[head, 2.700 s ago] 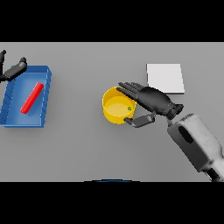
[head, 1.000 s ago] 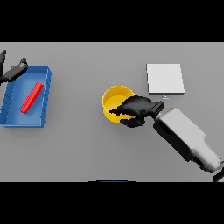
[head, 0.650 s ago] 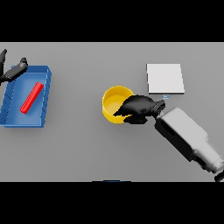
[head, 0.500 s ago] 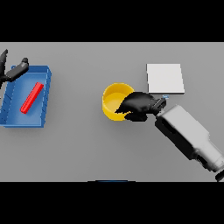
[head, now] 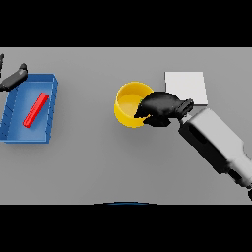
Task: Pick up the red beaker and tilt it to pour out 1 green nut into yellow bowl. Pick up the yellow bowl and place it on the metallic measuring scale.
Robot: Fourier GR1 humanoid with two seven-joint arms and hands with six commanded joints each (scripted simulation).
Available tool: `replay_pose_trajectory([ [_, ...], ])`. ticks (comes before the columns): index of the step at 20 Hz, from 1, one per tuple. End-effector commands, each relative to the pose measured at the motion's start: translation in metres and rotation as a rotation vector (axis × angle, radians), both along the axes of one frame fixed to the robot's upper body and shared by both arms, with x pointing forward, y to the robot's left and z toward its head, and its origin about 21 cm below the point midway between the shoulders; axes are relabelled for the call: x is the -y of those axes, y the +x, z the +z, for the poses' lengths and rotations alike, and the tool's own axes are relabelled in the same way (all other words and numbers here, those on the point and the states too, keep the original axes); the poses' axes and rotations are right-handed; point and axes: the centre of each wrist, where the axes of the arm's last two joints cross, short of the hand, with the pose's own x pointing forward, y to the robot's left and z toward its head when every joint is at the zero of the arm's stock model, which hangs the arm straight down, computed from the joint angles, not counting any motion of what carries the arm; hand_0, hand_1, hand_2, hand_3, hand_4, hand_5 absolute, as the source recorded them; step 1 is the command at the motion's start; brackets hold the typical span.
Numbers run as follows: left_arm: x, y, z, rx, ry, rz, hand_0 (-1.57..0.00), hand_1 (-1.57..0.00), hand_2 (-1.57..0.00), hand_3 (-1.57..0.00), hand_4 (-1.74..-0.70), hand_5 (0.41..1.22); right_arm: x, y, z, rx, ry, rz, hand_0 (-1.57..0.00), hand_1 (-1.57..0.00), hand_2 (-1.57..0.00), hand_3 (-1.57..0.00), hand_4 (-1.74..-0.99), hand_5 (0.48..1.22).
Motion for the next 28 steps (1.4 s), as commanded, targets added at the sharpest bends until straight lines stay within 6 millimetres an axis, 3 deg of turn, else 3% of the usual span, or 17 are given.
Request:
replay_pose_trajectory([
  [1, 0.001, 0.001, 0.001, 0.000, -0.001, -0.004, 0.00, 0.00, 0.00, 0.00, -0.80, 0.741, 0.002, 0.002, 0.002, -0.008, 0.002, -0.001, -1.56, -1.55, -1.56, -1.32, -1.723, 1.218],
  [3, 0.002, 0.003, 0.003, -0.001, 0.002, 0.003, 0.00, 0.00, 0.00, 0.00, -0.80, 0.747, 0.011, 0.006, 0.013, 0.024, -0.007, -0.044, -1.57, -1.56, -1.56, -1.27, -1.723, 1.219],
  [4, 0.001, 0.002, 0.005, -0.001, 0.005, 0.008, 0.00, 0.00, 0.00, 0.00, -0.79, 0.748, 0.015, 0.009, 0.015, 0.055, -0.015, -0.067, -1.47, -1.53, -1.57, -1.28, -1.723, 1.220],
  [10, 0.002, 0.001, 0.008, -0.001, -0.012, 0.002, 0.00, 0.00, 0.00, 0.00, -0.80, 0.755, 0.049, 0.031, 0.025, 0.114, -0.041, -0.176, -1.54, -1.56, -1.57, -1.42, -1.726, 1.221],
  [14, -0.001, 0.004, 0.005, -0.011, -0.006, 0.011, 0.00, 0.00, 0.00, 0.00, -0.80, 0.754, 0.068, 0.045, 0.030, 0.139, -0.074, -0.257, -1.56, -1.57, -1.57, -1.31, -1.724, 1.221],
  [16, -0.001, 0.002, 0.006, -0.010, -0.008, 0.018, 0.00, 0.00, 0.00, 0.00, -0.80, 0.753, 0.071, 0.049, 0.026, 0.134, -0.067, -0.256, -1.56, -1.57, -1.57, -1.27, -1.723, 1.221],
  [17, 0.001, 0.002, 0.011, -0.002, -0.017, 0.020, 0.00, 0.00, 0.00, 0.00, -0.81, 0.752, 0.070, 0.050, 0.029, 0.133, -0.066, -0.251, -1.57, -1.55, -1.57, -1.33, -1.725, 1.221],
  [22, 0.004, -0.006, 0.010, -0.004, -0.025, 0.027, 0.00, 0.00, 0.00, 0.00, -0.83, 0.767, 0.110, 0.064, 0.005, 0.120, -0.096, -0.428, -1.53, -1.42, -1.50, -1.49, -1.729, 1.221],
  [28, 0.001, -0.002, 0.015, -0.022, -0.017, 0.065, 0.00, 0.00, 0.00, 0.00, -0.85, 0.783, 0.119, 0.070, -0.007, 0.109, -0.129, -0.466, -1.45, -1.28, -1.38, -1.55, -1.730, 1.221],
])
